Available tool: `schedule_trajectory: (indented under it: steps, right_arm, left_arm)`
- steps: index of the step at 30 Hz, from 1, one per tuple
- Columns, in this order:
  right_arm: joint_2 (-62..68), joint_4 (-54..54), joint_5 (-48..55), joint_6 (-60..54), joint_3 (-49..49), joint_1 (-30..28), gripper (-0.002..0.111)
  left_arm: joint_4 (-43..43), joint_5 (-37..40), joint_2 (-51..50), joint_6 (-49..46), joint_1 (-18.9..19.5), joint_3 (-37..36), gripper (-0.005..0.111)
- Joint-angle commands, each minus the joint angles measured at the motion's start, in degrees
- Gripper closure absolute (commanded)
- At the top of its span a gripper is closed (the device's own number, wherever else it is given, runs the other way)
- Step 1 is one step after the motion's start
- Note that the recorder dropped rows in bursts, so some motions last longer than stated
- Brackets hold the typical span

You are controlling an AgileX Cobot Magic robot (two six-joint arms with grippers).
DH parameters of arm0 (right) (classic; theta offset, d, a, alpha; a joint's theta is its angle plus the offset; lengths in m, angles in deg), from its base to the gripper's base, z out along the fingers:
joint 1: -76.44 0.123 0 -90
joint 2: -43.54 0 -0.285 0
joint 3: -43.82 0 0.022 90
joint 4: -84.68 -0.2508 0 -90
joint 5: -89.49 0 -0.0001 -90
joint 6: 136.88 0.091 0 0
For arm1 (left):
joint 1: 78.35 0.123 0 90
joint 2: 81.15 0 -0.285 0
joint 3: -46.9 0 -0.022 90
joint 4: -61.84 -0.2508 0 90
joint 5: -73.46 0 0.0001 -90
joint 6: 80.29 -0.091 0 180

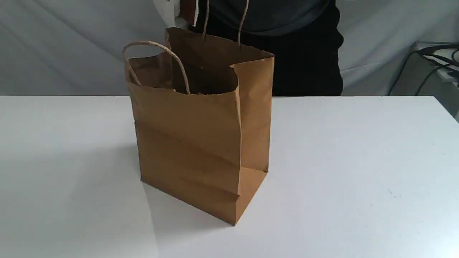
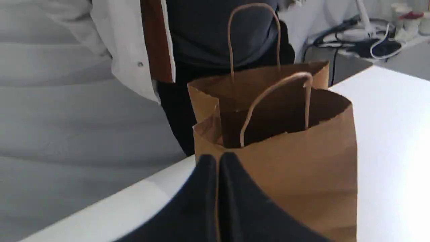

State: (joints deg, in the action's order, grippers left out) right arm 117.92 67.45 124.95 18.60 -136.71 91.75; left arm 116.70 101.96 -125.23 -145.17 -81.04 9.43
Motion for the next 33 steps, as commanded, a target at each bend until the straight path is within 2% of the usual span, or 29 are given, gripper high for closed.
schedule_trajectory:
  steps: [1, 4, 9, 33]
  right_arm:
    - [-8.2, 0.2, -18.1, -0.8, 13.1, 0.1, 0.108]
    - [-14.9, 0.1, -28.5, -0.7, 24.8, 0.1, 0.108]
    - [-20.1, -1.3, -32.9, -0.6, 33.0, 0.1, 0.108]
    - [-20.3, -1.4, -32.2, -0.4, 34.1, 0.1, 0.108]
  left_arm:
    - [2.6, -1.0, 3.4, 0.6, 0.1, -0.4, 0.107]
    - [2.8, -1.5, 5.1, 0.6, 0.1, -0.4, 0.107]
    - [3.1, 0.3, 5.5, 1.1, 0.1, -0.4, 0.107]
    - [3.1, 1.0, 5.5, 0.5, 0.1, -0.4, 0.107]
